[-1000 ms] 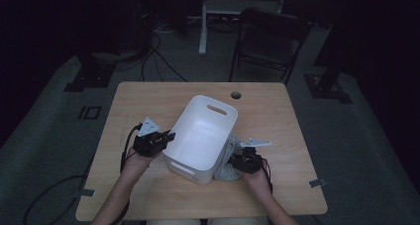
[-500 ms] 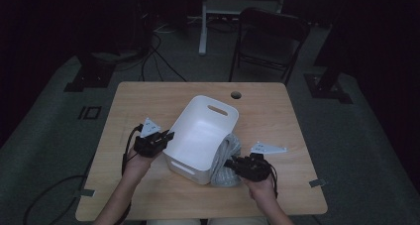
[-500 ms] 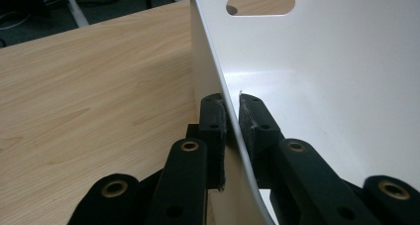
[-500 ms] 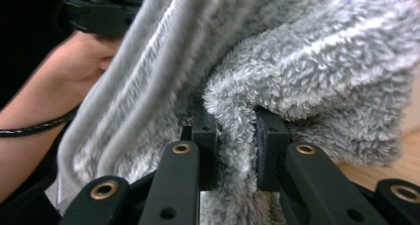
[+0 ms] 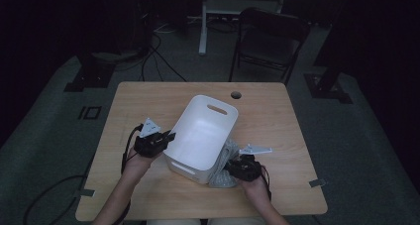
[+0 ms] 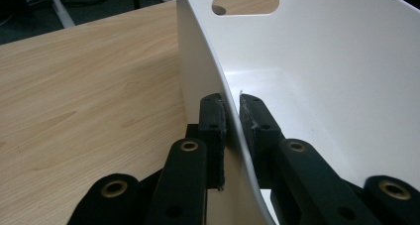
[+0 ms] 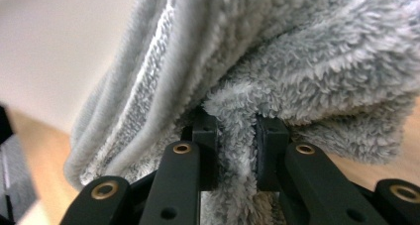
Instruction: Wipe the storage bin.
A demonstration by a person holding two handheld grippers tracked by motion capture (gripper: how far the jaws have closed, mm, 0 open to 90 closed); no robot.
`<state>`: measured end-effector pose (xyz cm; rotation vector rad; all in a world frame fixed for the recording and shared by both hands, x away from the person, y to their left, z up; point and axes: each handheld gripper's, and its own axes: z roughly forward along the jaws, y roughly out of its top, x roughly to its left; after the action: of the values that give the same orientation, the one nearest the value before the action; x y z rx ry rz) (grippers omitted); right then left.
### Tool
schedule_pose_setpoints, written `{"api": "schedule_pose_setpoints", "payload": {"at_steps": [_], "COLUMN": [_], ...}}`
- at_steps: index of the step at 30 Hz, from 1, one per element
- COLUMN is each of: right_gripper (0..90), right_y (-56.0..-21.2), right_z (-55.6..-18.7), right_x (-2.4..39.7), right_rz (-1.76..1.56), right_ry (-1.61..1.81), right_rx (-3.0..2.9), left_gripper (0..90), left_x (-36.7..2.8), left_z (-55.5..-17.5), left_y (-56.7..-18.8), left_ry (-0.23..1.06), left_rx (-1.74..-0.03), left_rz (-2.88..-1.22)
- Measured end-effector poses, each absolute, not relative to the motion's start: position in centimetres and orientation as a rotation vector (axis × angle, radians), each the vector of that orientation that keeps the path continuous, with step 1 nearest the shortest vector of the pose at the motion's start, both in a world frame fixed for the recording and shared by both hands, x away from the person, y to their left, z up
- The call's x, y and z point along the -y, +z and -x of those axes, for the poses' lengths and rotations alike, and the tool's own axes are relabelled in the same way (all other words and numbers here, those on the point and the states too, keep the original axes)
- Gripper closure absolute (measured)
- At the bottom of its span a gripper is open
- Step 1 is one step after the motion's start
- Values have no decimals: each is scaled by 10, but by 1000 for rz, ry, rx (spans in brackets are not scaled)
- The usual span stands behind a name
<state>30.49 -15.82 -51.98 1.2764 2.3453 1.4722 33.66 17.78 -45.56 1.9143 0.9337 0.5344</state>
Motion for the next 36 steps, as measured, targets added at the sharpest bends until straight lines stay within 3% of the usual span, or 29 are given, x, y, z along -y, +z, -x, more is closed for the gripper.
{"api": "schedule_pose_setpoints", "payload": {"at_steps": [4,12,14,16,19,27,36], "right_gripper": [761,748,685,493,384,244,225], "right_y": [-540,-507,-495,-490,-490,-498,-508], "right_z": [-314,-284,-274,-267,-260,-264,-272], "right_x": [156,163,163,160,151,143,142], "right_rz": [-1355,-1127,-1049,-1054,-1092,-1109,-1052], "right_ry": [1370,1645,1730,1780,1754,1741,1652], "right_rx": [-2413,-2425,-2385,-2340,-2302,-2272,-2326], "left_gripper": [806,820,819,819,819,818,815], "left_x": [-178,-176,-176,-175,-175,-175,-173], "left_z": [-336,-335,-335,-335,-335,-335,-334], "left_y": [-456,-455,-456,-456,-455,-455,-455], "left_ry": [543,569,566,565,565,549,552], "left_rx": [-965,-973,-975,-973,-965,-946,-945], "left_rz": [-1892,-1903,-1901,-1901,-1913,-1918,-1922]}}
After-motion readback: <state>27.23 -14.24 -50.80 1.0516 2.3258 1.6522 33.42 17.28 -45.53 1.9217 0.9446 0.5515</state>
